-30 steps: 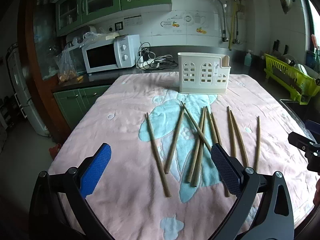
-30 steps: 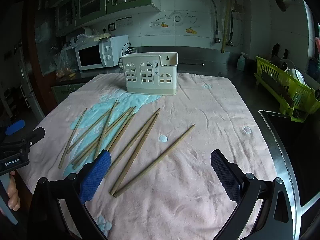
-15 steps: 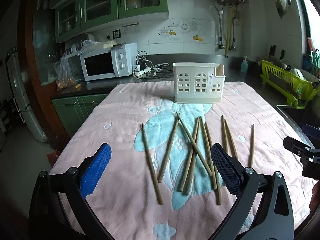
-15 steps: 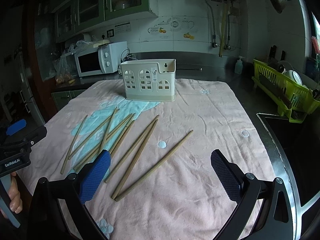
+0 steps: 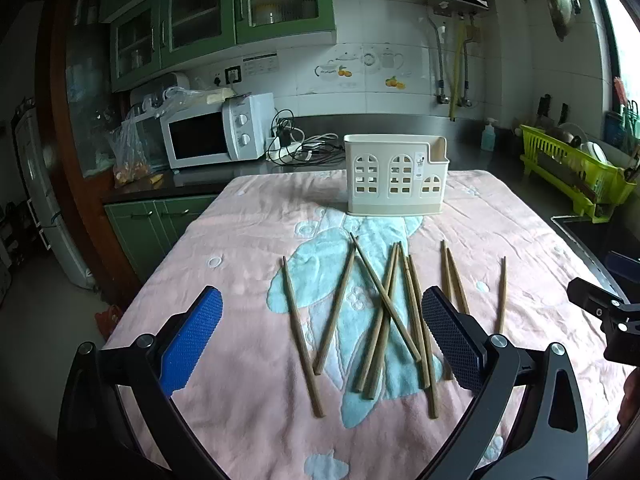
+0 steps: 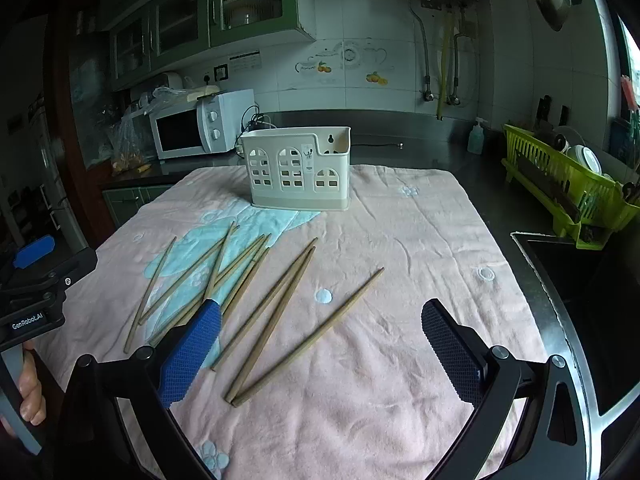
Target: Organize utensils
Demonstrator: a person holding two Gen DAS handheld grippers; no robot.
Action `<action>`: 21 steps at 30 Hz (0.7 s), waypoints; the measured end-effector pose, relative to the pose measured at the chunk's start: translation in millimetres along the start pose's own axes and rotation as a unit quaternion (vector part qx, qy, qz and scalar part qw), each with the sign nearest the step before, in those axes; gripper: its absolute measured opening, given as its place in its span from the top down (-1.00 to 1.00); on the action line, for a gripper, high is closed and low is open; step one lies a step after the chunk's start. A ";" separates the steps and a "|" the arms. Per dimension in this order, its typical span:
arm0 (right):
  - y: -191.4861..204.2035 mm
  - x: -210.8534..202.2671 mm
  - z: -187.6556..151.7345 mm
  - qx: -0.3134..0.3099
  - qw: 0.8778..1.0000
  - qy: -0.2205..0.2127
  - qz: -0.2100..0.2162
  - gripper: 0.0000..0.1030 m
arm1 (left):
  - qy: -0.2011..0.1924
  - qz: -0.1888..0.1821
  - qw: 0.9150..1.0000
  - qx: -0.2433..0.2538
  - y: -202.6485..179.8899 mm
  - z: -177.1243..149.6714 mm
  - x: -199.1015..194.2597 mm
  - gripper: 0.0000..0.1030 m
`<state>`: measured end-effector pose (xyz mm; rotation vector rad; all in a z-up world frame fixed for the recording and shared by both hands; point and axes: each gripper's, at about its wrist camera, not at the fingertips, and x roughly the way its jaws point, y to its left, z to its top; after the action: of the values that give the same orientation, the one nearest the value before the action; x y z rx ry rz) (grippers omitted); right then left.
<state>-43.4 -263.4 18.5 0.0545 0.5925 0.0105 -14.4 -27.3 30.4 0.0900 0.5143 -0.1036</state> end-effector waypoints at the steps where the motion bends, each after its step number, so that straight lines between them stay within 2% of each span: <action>1: 0.2 -0.2 0.8 0.000 1.000 -0.001 0.000 -0.89 | 0.000 0.000 1.000 0.000 -0.4 -0.3 -0.3 -0.91; 21: 0.7 -5.2 5.2 -0.002 1.000 -0.010 -0.002 -0.89 | -0.003 0.003 1.000 -0.004 0.0 4.7 -1.7 -0.91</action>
<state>-44.9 -263.1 25.7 0.0488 0.5717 0.0068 -13.6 -27.7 35.3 0.0831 0.5086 -0.0963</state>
